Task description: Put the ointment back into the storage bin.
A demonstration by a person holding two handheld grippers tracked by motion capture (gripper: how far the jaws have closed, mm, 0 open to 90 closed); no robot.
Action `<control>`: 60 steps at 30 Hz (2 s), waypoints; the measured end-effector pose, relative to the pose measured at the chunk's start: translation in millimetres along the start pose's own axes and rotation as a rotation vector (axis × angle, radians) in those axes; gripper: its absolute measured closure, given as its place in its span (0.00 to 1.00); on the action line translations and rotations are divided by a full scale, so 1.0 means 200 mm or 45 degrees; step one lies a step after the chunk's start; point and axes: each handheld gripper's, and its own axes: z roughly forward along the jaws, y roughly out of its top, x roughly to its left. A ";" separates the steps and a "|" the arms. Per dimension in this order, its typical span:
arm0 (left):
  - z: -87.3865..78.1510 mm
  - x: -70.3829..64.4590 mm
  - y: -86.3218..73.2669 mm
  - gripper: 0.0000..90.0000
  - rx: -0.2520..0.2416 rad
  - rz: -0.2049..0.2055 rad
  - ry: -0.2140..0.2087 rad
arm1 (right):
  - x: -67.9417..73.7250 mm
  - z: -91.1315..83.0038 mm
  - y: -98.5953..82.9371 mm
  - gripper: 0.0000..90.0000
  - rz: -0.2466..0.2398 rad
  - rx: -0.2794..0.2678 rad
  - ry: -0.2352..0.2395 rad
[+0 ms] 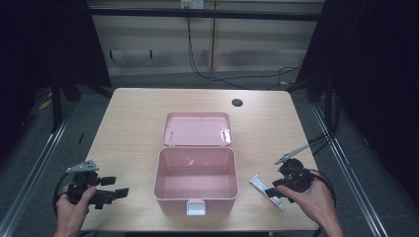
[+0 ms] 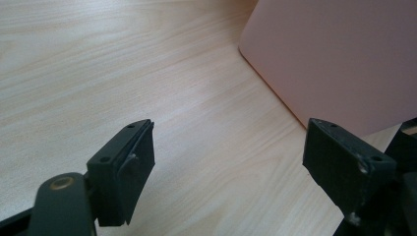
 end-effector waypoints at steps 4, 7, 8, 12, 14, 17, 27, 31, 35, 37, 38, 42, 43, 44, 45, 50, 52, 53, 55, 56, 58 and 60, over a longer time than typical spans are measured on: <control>0.00 0.00 0.00 0.22 -0.004 -0.007 -0.003 | 0.01 0.01 0.03 0.57 -0.018 0.048 0.020; 0.00 0.00 0.00 0.22 -0.001 -0.004 -0.007 | 0.00 0.03 0.04 0.55 -0.015 0.112 -0.003; 0.00 0.00 0.00 0.22 -0.004 -0.004 -0.003 | 0.00 0.04 0.05 0.56 -0.010 0.122 -0.013; 0.00 0.00 0.00 0.22 -0.004 -0.005 -0.001 | -0.02 0.08 0.07 0.62 -0.016 0.206 -0.037; 0.00 0.00 0.00 0.22 -0.001 -0.005 -0.004 | -0.03 0.09 0.08 0.64 -0.023 0.235 -0.050; 0.00 0.00 0.00 0.22 -0.001 -0.004 -0.005 | -0.03 0.11 0.10 0.66 -0.027 0.260 -0.056; 0.00 0.01 0.00 0.22 0.002 -0.002 -0.002 | -0.04 0.20 0.13 0.70 -0.056 0.366 -0.110; 0.00 0.00 0.00 0.22 0.000 -0.006 -0.002 | -0.03 0.24 0.14 0.71 -0.074 0.406 -0.138; 0.00 0.00 0.00 0.22 0.001 -0.003 0.000 | -0.03 0.25 0.14 0.72 -0.070 0.416 -0.140; 0.00 0.00 0.00 0.22 0.001 -0.004 -0.002 | -0.03 0.25 0.14 0.72 -0.068 0.423 -0.141; 0.00 0.00 0.00 0.22 0.000 -0.002 -0.005 | -0.04 0.26 0.13 0.72 -0.067 0.434 -0.137; 0.00 0.00 0.00 0.22 -0.007 -0.008 -0.006 | -0.04 0.28 0.13 0.73 -0.070 0.453 -0.147; 0.00 0.00 0.00 0.22 -0.006 -0.007 -0.007 | -0.04 0.28 0.12 0.73 -0.071 0.449 -0.152; 0.00 0.00 0.00 0.22 -0.007 -0.006 -0.007 | -0.04 0.29 0.13 0.75 -0.075 0.454 -0.161; 0.00 0.00 0.00 0.22 -0.008 -0.006 -0.008 | -0.04 0.29 0.13 0.75 -0.075 0.454 -0.161; 0.00 0.00 0.00 0.22 -0.005 -0.005 -0.008 | -0.03 0.30 0.13 0.75 -0.086 0.465 -0.174; 0.00 0.00 0.00 0.22 -0.005 -0.005 -0.008 | -0.03 0.31 0.13 0.76 -0.086 0.474 -0.180; 0.00 0.00 0.00 0.22 -0.005 -0.005 -0.009 | -0.03 0.31 0.13 0.76 -0.086 0.474 -0.180; 0.00 0.00 0.00 0.22 -0.008 -0.005 -0.007 | -0.02 0.31 0.13 0.76 -0.086 0.470 -0.185; 0.00 0.00 0.00 0.22 -0.008 -0.006 -0.008 | -0.03 0.31 0.13 0.76 -0.076 0.466 -0.187; -0.01 0.00 0.00 0.22 -0.009 -0.006 -0.008 | -0.03 0.31 0.13 0.77 -0.073 0.460 -0.188; -0.01 0.00 0.00 0.22 -0.009 -0.006 -0.007 | -0.03 0.31 0.12 0.77 -0.065 0.444 -0.184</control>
